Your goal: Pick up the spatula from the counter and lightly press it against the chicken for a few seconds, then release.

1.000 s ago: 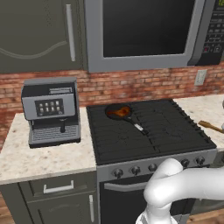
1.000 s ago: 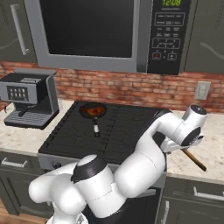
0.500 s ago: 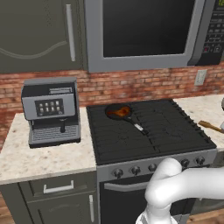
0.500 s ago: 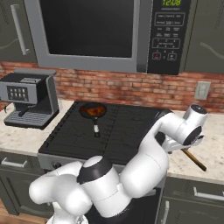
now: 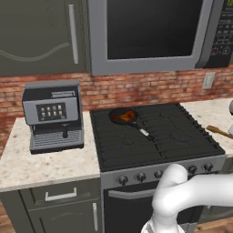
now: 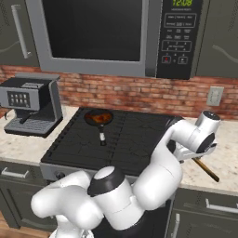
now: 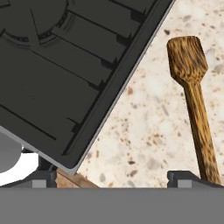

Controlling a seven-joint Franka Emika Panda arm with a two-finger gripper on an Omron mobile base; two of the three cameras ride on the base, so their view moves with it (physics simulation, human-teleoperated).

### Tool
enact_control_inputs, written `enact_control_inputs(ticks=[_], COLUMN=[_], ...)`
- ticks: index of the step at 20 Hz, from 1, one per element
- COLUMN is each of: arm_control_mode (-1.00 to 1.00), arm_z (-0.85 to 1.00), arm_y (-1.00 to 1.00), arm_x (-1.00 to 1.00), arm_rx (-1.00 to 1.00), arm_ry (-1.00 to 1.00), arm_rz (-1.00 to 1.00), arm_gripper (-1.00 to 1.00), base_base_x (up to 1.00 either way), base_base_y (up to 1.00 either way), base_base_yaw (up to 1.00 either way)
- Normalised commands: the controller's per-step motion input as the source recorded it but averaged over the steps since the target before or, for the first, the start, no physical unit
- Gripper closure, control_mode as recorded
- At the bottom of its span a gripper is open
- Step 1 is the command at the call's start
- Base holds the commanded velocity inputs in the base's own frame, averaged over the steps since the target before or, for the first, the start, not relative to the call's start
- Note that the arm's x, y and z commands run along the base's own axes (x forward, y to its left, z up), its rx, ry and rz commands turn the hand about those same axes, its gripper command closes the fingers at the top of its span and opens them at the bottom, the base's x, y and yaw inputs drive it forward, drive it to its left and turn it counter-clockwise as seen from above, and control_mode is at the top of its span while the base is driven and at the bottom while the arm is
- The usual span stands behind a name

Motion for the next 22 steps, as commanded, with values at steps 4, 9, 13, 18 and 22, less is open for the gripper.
enact_control_inputs(ticks=[4,9,13,18,22], arm_control_mode=[-1.00,-1.00,-1.00,-1.00,-1.00], arm_z=[-0.09,-0.07,-0.09,-0.10,-0.14], arm_y=[-0.07,-0.09,-0.10,-0.06,-0.03], arm_x=[0.07,0.07,0.08,0.11,0.16], arm_rx=[0.00,0.00,0.00,0.00,0.00], arm_ry=[0.01,0.01,0.01,0.02,0.04], arm_rz=[0.00,0.00,0.00,0.00,0.00], arm_gripper=[-1.00,-1.00,-1.00,-1.00,-1.00], base_base_x=[0.00,0.00,0.00,0.00,0.00], base_base_y=[0.00,0.00,0.00,0.00,0.00], base_base_yaw=[0.00,0.00,0.00,0.00,0.00])
